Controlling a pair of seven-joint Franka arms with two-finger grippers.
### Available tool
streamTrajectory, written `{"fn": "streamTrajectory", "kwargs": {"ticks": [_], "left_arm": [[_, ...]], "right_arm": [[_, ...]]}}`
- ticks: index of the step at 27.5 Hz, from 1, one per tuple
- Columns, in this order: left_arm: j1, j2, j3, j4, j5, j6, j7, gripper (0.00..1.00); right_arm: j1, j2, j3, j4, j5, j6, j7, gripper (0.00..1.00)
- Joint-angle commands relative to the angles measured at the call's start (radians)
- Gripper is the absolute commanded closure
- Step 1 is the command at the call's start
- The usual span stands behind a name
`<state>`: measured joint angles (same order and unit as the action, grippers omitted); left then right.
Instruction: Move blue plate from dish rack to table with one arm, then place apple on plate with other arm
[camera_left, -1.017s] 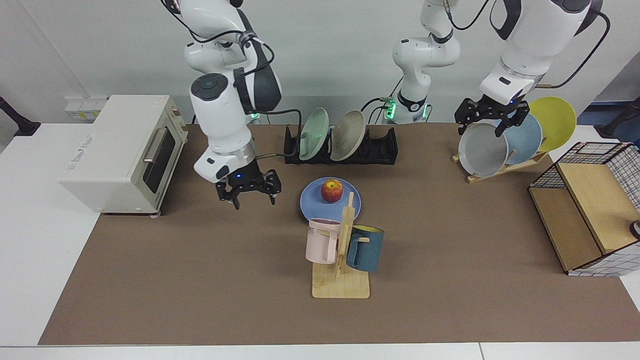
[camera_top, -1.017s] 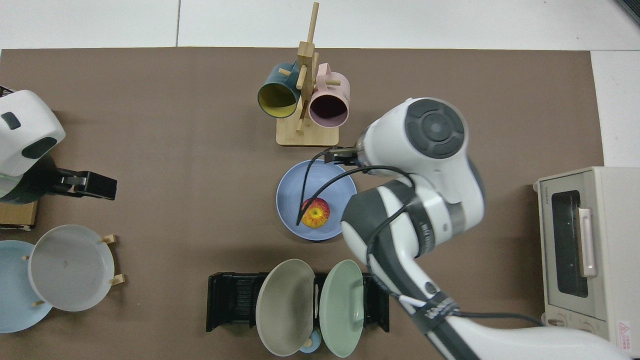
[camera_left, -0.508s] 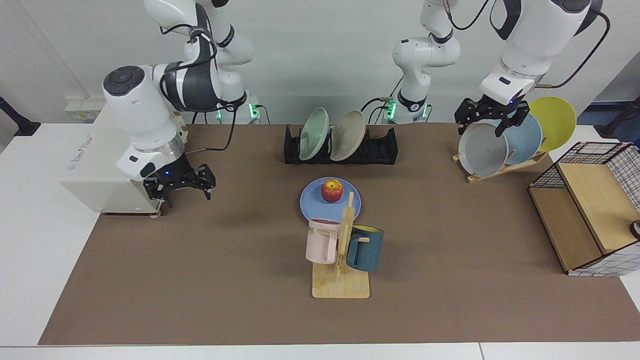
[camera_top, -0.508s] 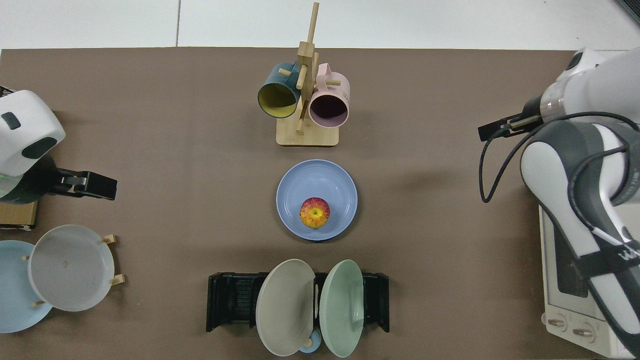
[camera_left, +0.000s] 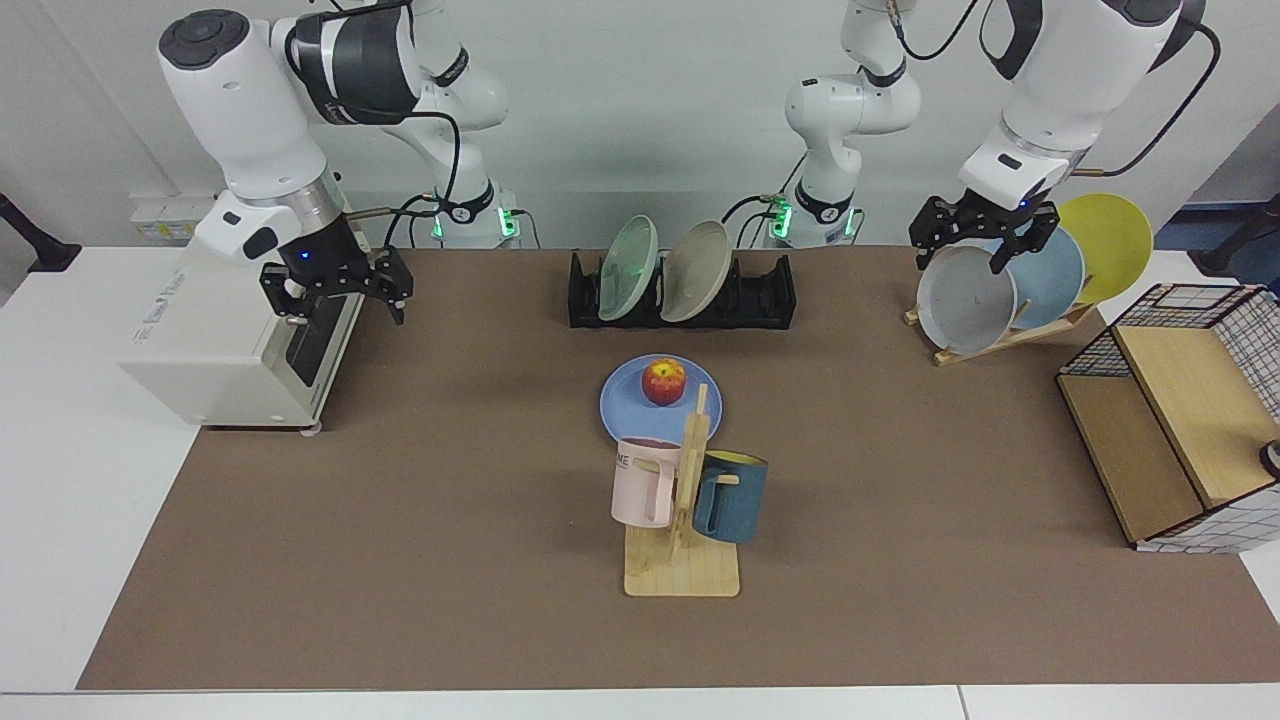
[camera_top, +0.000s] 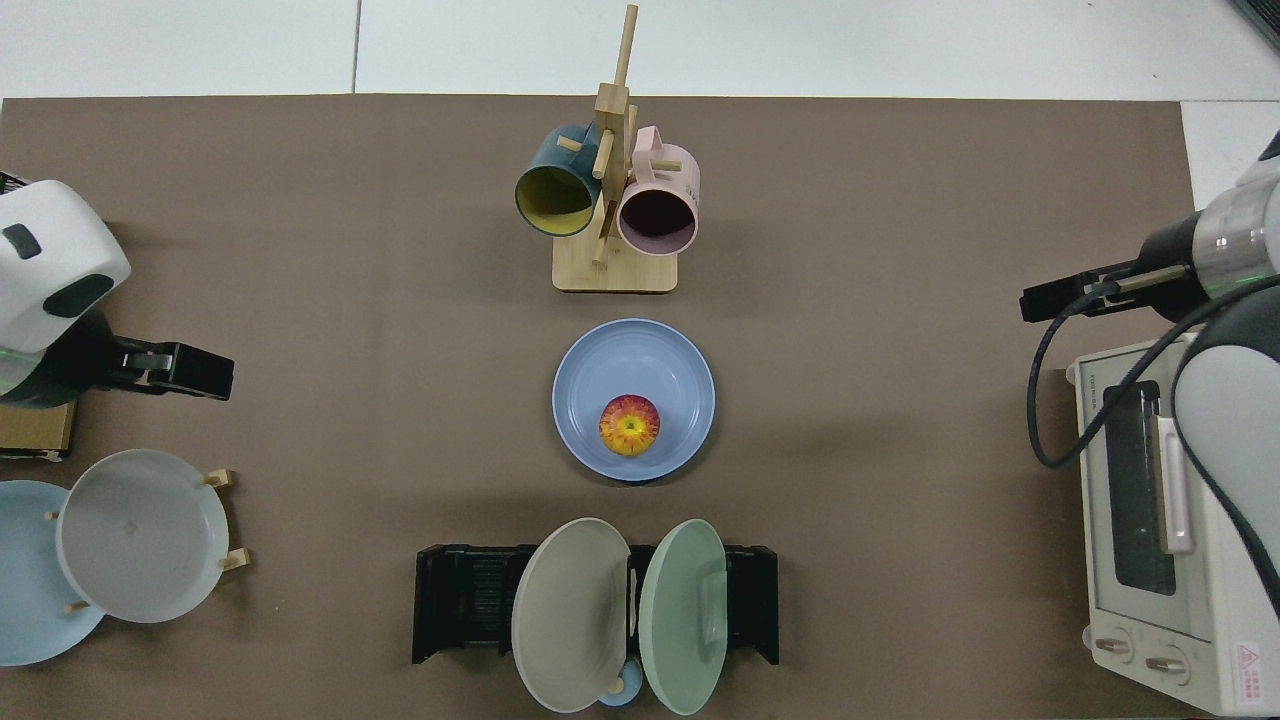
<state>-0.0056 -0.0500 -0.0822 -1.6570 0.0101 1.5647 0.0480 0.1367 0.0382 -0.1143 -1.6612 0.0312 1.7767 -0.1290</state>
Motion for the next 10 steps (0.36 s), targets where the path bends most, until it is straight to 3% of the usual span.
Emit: {"fn": "streamTrajectory", "kwargs": {"ticks": [1,10], "left_arm": [[0.006,-0.004,-0.002,0.009,0.007,-0.012,0.007,0.0],[0.006,-0.004,-0.002,0.009,0.007,-0.011,0.007,0.0]], "right_arm": [[0.0,-0.014,0.016,-0.009,-0.02,-0.013,0.081,0.0],[-0.002,-0.023,0.019,-0.009,-0.016,-0.017,0.137,0.0]]}}
